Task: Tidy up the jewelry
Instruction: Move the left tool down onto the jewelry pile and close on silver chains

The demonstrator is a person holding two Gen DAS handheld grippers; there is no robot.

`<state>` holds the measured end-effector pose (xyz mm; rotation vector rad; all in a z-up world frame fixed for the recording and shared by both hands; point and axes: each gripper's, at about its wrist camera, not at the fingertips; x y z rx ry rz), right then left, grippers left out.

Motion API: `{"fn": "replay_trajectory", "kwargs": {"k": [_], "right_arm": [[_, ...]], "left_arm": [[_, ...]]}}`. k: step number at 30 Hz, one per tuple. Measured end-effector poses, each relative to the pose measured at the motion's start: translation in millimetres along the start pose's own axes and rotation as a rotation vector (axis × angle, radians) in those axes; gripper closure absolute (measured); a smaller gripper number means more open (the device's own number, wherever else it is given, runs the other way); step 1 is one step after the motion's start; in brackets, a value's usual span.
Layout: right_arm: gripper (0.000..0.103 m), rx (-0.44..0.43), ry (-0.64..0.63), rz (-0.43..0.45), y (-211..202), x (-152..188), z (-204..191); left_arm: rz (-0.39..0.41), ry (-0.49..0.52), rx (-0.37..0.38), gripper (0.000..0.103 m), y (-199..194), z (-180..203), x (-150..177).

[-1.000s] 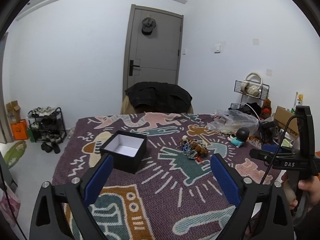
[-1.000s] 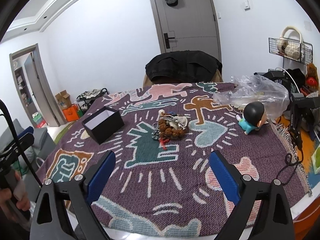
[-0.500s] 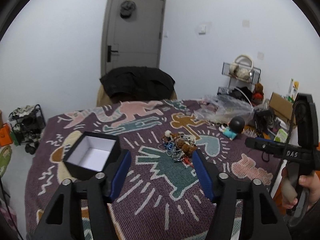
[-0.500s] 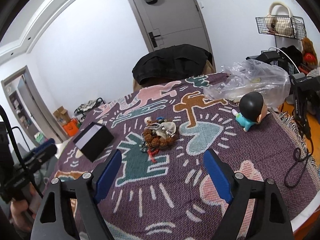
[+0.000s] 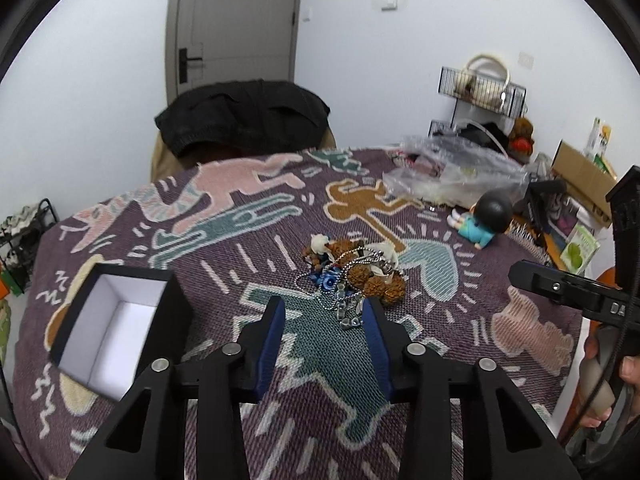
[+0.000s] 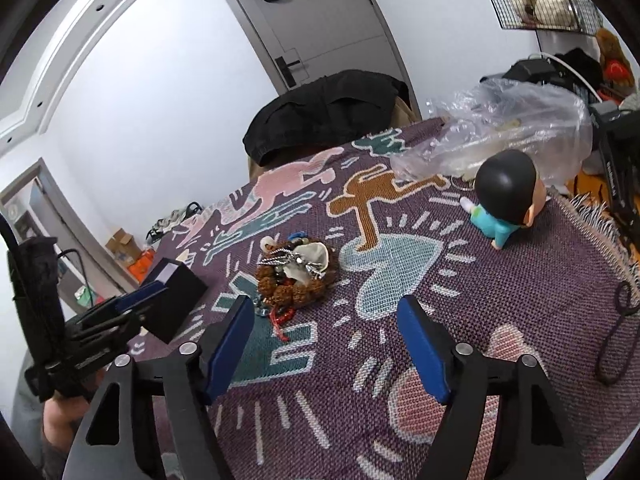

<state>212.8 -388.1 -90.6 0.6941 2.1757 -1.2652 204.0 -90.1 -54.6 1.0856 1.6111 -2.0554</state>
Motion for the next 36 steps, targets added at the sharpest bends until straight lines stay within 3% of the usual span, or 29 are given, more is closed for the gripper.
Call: {"fn": "replay_trajectory", "kwargs": {"k": [6, 16, 31, 36], "right_arm": [[0.03, -0.012, 0.019, -0.005, 10.2, -0.3, 8.8], [0.03, -0.019, 0.058, -0.012, 20.1, -0.4, 24.4], [0.03, -0.026, 0.094, -0.032, 29.3, 5.1, 37.5], [0.03, -0.025, 0.102, -0.033, 30.7, 5.5, 40.5]], "left_arm": [[-0.076, 0.024, 0.009, 0.07, 37.3, -2.1, -12.4], [-0.143, 0.071, 0.006, 0.071, 75.6, -1.5, -25.8], [-0.183, 0.126, 0.101, 0.071, 102.5, 20.3, -32.5], [-0.184, 0.175, 0.07, 0.071, 111.6, 30.5, -33.6]]}}
Point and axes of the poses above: each gripper's, at about its wrist camera, not at the fingertips, and y roughly the way its jaws point, z to its right, x to its underside, and after that the axes turned 4 degrees about -z, right-handed
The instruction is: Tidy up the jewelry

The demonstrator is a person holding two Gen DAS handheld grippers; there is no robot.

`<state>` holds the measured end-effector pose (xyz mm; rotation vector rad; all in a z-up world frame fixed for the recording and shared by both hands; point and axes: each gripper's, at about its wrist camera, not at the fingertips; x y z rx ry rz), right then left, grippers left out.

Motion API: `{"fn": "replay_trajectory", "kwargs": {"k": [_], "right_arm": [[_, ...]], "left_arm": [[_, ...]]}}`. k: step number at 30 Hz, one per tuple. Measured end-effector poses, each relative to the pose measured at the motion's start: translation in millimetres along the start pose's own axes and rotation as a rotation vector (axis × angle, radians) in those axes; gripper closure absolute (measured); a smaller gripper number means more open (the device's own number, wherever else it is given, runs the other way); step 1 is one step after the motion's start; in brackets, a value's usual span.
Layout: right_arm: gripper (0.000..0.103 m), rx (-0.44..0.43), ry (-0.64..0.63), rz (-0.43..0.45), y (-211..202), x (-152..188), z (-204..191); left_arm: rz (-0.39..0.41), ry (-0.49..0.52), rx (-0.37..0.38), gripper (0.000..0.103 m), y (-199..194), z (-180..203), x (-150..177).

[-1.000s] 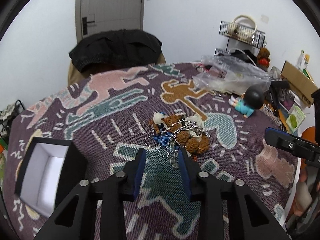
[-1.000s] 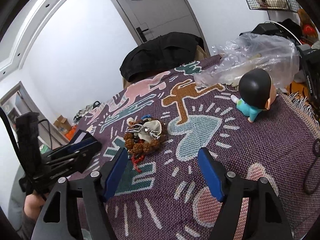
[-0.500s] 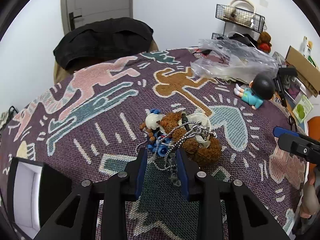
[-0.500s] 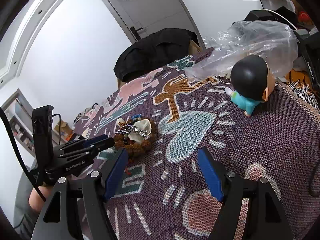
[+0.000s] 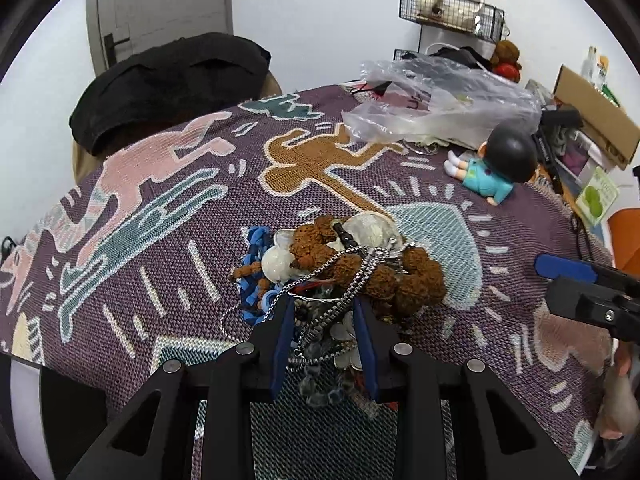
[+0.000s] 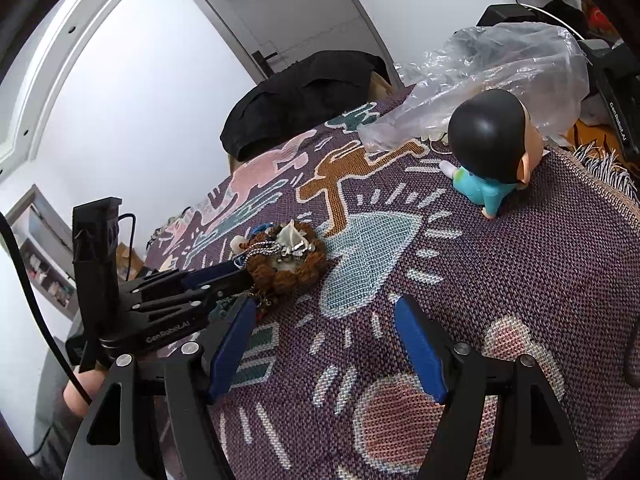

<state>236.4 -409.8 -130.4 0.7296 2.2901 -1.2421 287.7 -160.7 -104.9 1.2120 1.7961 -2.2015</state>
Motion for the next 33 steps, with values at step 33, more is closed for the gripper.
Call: {"fn": "replay_trajectory", "kwargs": {"k": [33], "right_arm": [[0.03, -0.023, -0.12, -0.099, 39.2, -22.2, -53.6]], "left_arm": [[0.305, -0.053, -0.034, 0.101, -154.4, -24.8, -16.3]]}}
Point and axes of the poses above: each gripper's, at about its wrist camera, not at the fingertips, and y roughly the way its jaws point, z to its right, x to its underside, and after that the axes turned 4 degrees about -z, right-handed
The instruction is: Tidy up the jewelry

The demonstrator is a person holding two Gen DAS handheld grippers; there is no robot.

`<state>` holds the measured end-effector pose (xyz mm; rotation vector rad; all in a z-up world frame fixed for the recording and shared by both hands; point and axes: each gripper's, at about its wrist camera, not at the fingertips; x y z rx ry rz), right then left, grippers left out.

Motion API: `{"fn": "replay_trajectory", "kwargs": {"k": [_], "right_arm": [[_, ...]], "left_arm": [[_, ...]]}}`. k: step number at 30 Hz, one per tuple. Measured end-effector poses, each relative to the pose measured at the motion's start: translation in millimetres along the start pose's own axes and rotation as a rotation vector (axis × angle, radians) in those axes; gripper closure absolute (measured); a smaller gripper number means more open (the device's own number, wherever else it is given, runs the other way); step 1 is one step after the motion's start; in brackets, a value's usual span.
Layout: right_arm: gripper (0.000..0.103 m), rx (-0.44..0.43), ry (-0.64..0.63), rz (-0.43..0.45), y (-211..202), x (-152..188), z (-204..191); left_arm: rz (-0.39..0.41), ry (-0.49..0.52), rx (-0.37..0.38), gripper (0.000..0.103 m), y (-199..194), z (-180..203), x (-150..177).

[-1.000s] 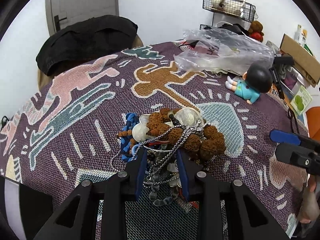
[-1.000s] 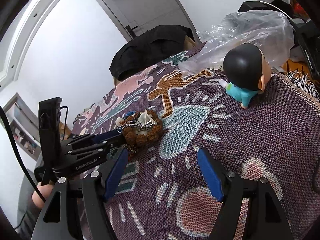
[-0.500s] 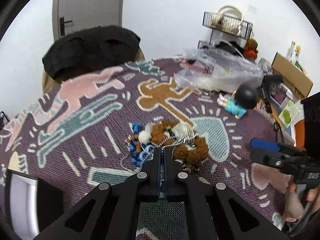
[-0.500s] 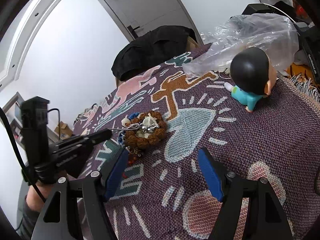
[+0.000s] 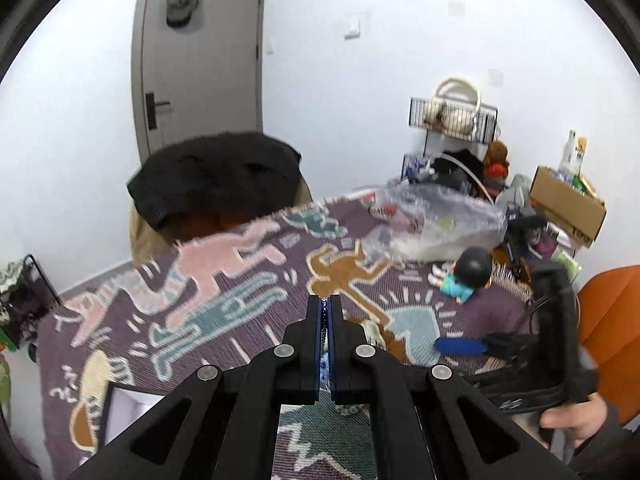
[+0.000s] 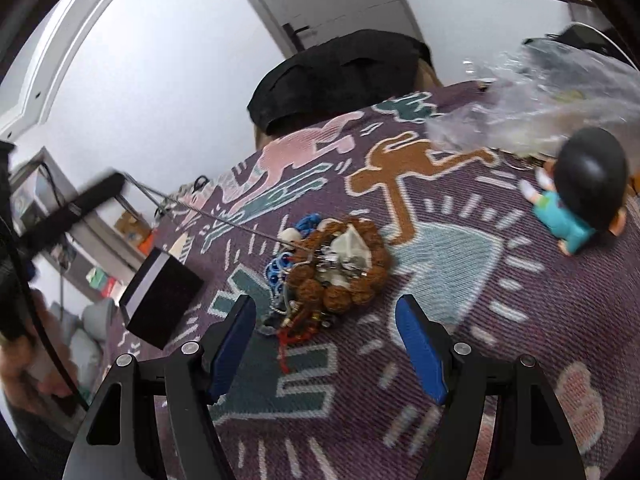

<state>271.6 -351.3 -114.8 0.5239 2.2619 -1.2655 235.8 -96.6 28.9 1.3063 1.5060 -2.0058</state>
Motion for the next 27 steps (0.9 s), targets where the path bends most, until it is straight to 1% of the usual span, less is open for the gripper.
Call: {"fn": "replay_trajectory", "kwargs": {"k": [6, 8, 12, 18, 22, 25, 27], "right_arm": [[0.03, 0.025, -0.064, -0.051, 21.3, -4.7, -14.7], [0.034, 0.033, -0.081, -0.06, 24.9, -4.4, -18.0], [0.034, 0.015, -0.08, -0.052, 20.5, -2.5, -19.8], [0.037, 0.028, -0.089, -0.045, 13.9, -2.9, -21.5], [0.042, 0.031, -0.103, -0.048, 14.2, -4.8, -25.1], [0.043, 0.029, -0.122, -0.054, 16.3, -5.9, -30.1], [0.046, 0.027, -0.14, -0.062, 20.3, -7.2, -34.2]], "left_arm": [[0.097, 0.005, -0.055, 0.101, -46.0, -8.1, -19.7], [0.126, 0.014, -0.073, 0.101, -60.6, -8.3, -25.9], [0.18, 0.033, -0.11, 0.101, -85.2, -7.7, -38.2], [0.259, 0.053, -0.146, 0.101, -118.2, -3.8, -59.6], [0.311, 0.073, -0.178, 0.101, -141.7, 1.2, -72.7], [0.335, 0.087, -0.203, 0.101, -156.8, 3.5, -77.4], [0.342, 0.089, -0.214, 0.101, -163.4, 2.5, -78.7]]}}
Point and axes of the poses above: each gripper's, at about its wrist camera, not at the fingertips, and y roughly the way its jaws point, z to its right, x to its underside, and after that the axes turned 4 degrees about -z, right-handed
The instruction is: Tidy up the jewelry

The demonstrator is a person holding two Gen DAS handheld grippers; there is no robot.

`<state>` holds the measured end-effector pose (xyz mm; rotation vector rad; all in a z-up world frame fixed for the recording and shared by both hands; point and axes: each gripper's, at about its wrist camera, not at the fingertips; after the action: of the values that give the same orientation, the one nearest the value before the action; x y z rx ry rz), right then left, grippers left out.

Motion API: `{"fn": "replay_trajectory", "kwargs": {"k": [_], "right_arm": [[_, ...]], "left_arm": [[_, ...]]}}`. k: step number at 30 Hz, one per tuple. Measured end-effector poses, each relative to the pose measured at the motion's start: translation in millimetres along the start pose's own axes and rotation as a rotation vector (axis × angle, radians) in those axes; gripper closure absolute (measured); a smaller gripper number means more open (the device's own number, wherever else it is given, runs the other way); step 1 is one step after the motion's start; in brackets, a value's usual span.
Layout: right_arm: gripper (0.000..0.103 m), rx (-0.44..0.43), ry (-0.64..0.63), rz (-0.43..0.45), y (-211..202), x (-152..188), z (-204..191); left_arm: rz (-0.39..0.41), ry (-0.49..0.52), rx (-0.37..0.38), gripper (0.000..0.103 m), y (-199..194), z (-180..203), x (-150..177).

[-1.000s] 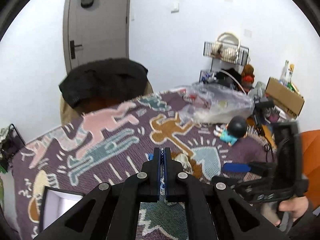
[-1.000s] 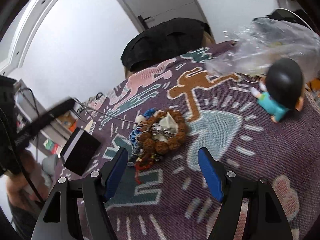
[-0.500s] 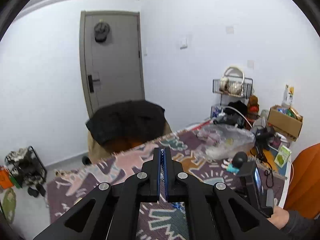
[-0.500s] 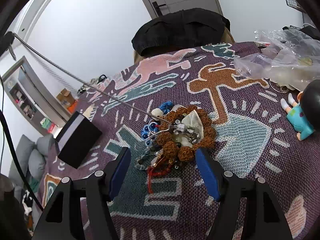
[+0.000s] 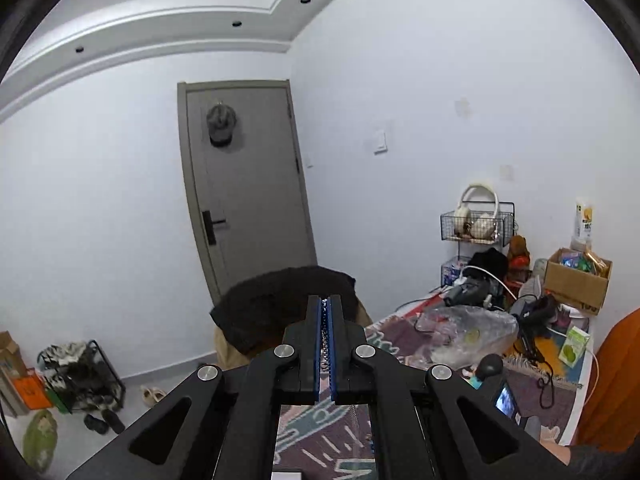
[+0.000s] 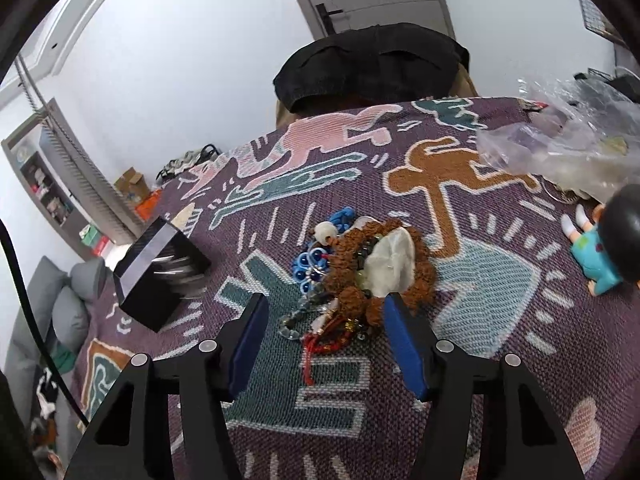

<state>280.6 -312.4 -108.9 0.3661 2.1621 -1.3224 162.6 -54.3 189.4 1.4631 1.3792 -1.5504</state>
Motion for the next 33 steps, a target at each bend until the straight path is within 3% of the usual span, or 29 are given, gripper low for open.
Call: {"fn": "replay_trajectory", "kwargs": {"k": [2, 8, 9, 10, 12, 25, 33], "right_arm": [[0.057, 0.005, -0.017, -0.017, 7.2, -3.5, -2.9], [0.06, 0.055, -0.028, -0.08, 34.4, -12.7, 4.1], [0.065, 0.065, -0.034, -0.089, 37.3, -13.7, 4.5], [0.079, 0.076, -0.042, -0.097, 38.9, -14.4, 4.5], [0.082, 0.055, -0.049, -0.104, 36.2, -14.9, 4.5], [0.084, -0.043, -0.014, 0.018, -32.3, -36.9, 5.2], [0.084, -0.16, -0.01, 0.062, -61.1, -46.3, -5.5]], "left_arm": [[0.002, 0.002, -0.014, 0.101, -4.5, -3.4, -1.3], [0.002, -0.007, -0.045, 0.101, -15.7, -15.6, 0.8], [0.002, -0.01, -0.05, 0.101, -17.5, -18.2, 1.7], [0.002, -0.013, -0.054, 0.101, -19.1, -20.8, 2.5], [0.002, -0.021, -0.064, 0.101, -21.9, -26.6, 4.5], [0.006, -0.074, -0.074, 0.101, -25.6, -48.6, 11.8], [0.02, -0.066, -0.08, 0.101, -29.5, -46.4, 8.1]]}}
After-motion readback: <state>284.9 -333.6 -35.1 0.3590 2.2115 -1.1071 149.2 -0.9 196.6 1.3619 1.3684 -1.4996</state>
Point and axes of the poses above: each gripper's, at about its wrist camera, not at the fingertips, and y roughly the way its jaws point, z to its right, x to its underside, and after that the axes turned 4 degrees about -z, right-handed
